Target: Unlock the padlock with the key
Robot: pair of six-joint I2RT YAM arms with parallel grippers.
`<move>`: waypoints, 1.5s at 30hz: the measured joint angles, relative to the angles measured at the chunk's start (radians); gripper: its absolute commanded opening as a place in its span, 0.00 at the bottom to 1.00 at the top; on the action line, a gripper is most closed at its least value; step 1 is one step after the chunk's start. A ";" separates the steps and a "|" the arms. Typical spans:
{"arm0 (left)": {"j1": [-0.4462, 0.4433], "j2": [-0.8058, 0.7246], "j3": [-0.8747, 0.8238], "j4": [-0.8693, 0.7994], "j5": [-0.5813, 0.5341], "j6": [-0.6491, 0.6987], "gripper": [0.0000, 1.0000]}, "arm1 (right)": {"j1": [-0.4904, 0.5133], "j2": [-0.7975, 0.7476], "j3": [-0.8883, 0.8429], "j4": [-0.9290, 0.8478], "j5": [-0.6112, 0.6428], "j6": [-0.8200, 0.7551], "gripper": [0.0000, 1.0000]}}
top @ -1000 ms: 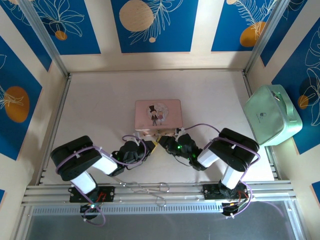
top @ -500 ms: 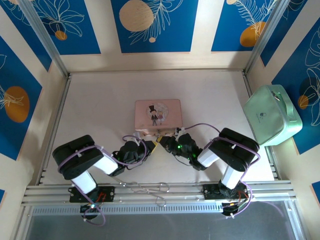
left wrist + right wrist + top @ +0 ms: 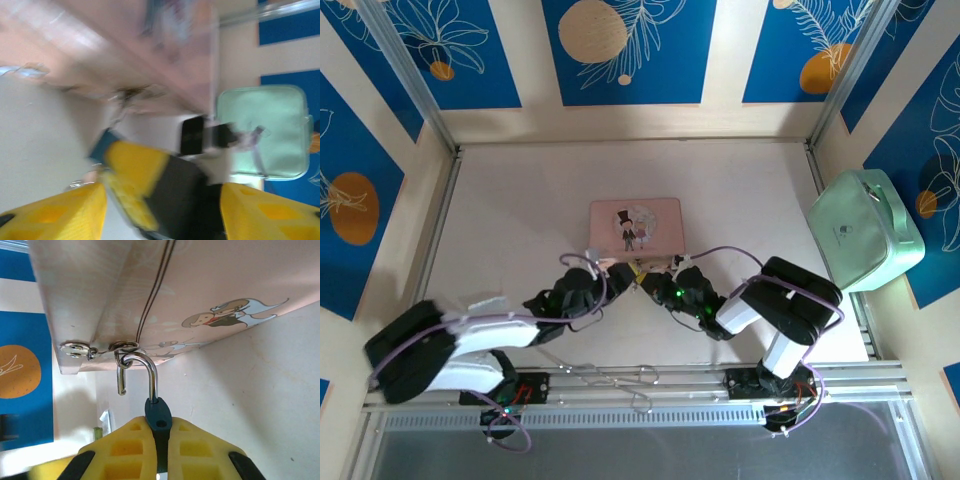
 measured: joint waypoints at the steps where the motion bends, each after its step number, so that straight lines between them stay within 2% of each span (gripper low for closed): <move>1: 0.000 -0.077 0.045 -0.101 -0.035 0.046 0.75 | 0.002 -0.005 0.001 -0.008 0.002 -0.003 0.00; 4: 0.008 -0.252 0.157 -0.341 -0.146 0.169 0.82 | 0.008 -0.010 0.003 -0.021 0.010 -0.011 0.00; 6: 0.029 -0.311 0.200 -0.455 -0.200 0.233 0.85 | 0.013 -0.012 0.003 -0.025 0.016 -0.016 0.00; 8: 0.068 -0.337 0.218 -0.549 -0.231 0.296 0.98 | 0.016 -0.013 0.003 -0.028 0.025 -0.018 0.00; 9: 0.092 -0.340 0.222 -0.591 -0.240 0.326 0.99 | 0.018 -0.014 0.005 -0.032 0.030 -0.019 0.00; 11: 0.145 -0.327 0.233 -0.665 -0.235 0.383 1.00 | 0.021 -0.022 0.005 -0.042 0.038 -0.024 0.00; 16: 0.289 -0.188 0.320 -0.814 -0.158 0.531 0.91 | 0.027 -0.050 0.011 -0.092 0.051 -0.032 0.00; 20: 0.341 -0.098 0.389 -0.845 -0.090 0.614 0.83 | 0.032 -0.073 0.020 -0.138 0.064 -0.040 0.00; 24: 0.388 -0.013 0.443 -0.852 0.031 0.670 0.72 | 0.033 -0.080 0.024 -0.157 0.069 -0.047 0.00; 31: 0.452 0.159 0.495 -0.855 0.225 0.711 0.70 | 0.037 -0.083 0.034 -0.182 0.077 -0.054 0.00; 37: 0.457 0.212 0.495 -0.850 0.293 0.718 0.66 | 0.037 -0.084 0.034 -0.183 0.087 -0.053 0.00; 45: 0.459 0.261 0.494 -0.816 0.320 0.717 0.61 | 0.039 -0.084 0.034 -0.183 0.090 -0.053 0.00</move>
